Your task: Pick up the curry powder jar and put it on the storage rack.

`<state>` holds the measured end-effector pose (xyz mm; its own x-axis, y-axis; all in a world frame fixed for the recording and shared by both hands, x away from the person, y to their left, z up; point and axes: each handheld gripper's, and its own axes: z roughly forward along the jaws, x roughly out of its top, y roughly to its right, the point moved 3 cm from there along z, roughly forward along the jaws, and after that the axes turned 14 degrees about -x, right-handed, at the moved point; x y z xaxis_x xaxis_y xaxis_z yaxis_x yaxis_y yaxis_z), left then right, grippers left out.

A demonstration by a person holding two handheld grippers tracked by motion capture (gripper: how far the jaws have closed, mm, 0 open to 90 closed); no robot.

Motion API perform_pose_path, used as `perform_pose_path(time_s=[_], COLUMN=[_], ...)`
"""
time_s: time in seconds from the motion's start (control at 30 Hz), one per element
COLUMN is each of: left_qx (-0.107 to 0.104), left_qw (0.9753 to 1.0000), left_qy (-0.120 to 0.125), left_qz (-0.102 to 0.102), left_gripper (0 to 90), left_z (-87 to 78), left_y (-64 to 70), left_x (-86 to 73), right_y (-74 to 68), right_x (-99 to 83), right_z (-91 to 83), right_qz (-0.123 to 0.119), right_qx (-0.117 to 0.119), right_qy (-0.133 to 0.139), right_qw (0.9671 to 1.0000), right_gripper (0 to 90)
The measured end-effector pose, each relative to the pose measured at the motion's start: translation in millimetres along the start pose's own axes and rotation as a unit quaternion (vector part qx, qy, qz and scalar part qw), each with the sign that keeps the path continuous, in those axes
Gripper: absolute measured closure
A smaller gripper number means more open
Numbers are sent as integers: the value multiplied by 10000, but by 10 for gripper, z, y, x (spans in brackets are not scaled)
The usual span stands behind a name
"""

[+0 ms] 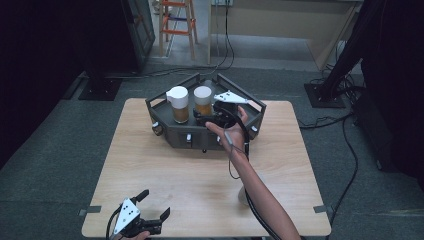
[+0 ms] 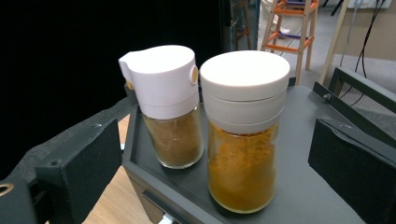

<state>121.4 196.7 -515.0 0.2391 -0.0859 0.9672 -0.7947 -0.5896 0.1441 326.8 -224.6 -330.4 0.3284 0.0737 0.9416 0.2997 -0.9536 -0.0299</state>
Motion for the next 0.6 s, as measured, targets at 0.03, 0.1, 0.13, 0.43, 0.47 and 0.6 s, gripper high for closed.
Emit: perform_pose_path(time_s=[0.03, 0.1, 0.13, 0.43, 0.47, 0.6], left_qx=[1, 0, 1, 6, 7, 8], left_qw=[10000, 10000, 10000, 10000, 10000, 10000], left_qy=[-1, -5, -3, -1, -4, -22], left_qz=[2, 7, 1, -4, -1, 4], left_gripper=[17, 17, 17, 17, 17, 17], left_z=[0, 0, 1, 4, 5, 6], left_y=[1, 1, 2, 1, 0, 0], left_x=[0, 1, 0, -3, -3, -3], right_y=[-4, -4, -4, 17, 15, 7], right_x=[-3, -10, -12, -79, -93, -154], right_z=[-19, -50, -65, -176, -192, -256], right_qz=[-22, -25, -33, 5, 6, -17], right_qx=[0, 26, 35, 113, 126, 208], right_qy=[11, 17, 21, 87, 100, 144], right_qw=[10000, 10000, 10000, 9999, 9999, 9997], right_gripper=[26, 25, 25, 26, 25, 25])
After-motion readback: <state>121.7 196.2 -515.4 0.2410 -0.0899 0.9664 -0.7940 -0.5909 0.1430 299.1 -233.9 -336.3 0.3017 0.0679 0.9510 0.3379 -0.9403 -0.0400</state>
